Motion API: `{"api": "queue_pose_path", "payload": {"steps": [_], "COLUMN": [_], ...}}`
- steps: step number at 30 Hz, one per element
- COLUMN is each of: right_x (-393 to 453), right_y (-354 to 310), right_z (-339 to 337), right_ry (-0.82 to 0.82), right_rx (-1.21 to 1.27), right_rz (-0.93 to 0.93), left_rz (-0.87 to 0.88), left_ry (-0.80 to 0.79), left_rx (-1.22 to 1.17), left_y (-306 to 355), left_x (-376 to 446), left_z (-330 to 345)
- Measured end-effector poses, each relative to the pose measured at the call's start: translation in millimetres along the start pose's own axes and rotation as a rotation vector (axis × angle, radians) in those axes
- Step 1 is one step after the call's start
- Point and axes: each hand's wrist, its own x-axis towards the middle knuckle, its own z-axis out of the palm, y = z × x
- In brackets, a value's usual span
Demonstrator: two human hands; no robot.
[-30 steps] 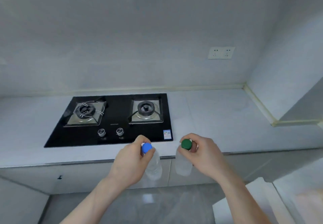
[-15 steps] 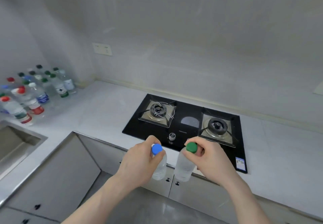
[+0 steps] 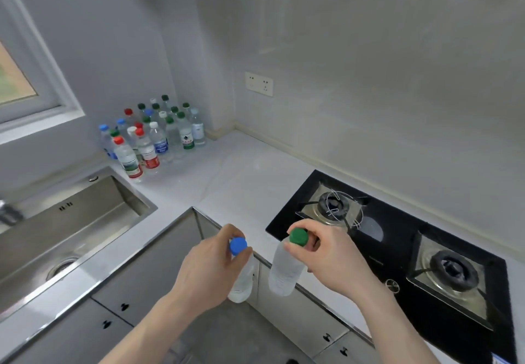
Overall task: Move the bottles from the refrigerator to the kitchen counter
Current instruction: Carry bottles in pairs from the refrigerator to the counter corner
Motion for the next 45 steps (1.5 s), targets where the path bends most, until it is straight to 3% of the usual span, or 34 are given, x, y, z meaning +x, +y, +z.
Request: {"api": "queue_pose_path", "payload": {"steps": [24, 34, 45], "right_x": [307.6, 373.4, 439.0], "right_y": [-22.5, -43.9, -96.9], "right_z": [27.8, 66.5, 148.0], "right_ry": [-0.257, -0.275, -0.265], "right_rx": [-0.083, -0.062, -0.118], "right_rz": [-0.292, -0.283, -0.190], "left_rz": [-0.302, -0.345, -0.313], "left_ry": [0.333, 0.305, 0.233], "left_rx": [-0.013, 0.020, 0.013], "left_y": [-68.9, -125.3, -237.5], "left_x": [197.8, 254.4, 311.3], "left_z": [-53.0, -81.5, -138.9]}}
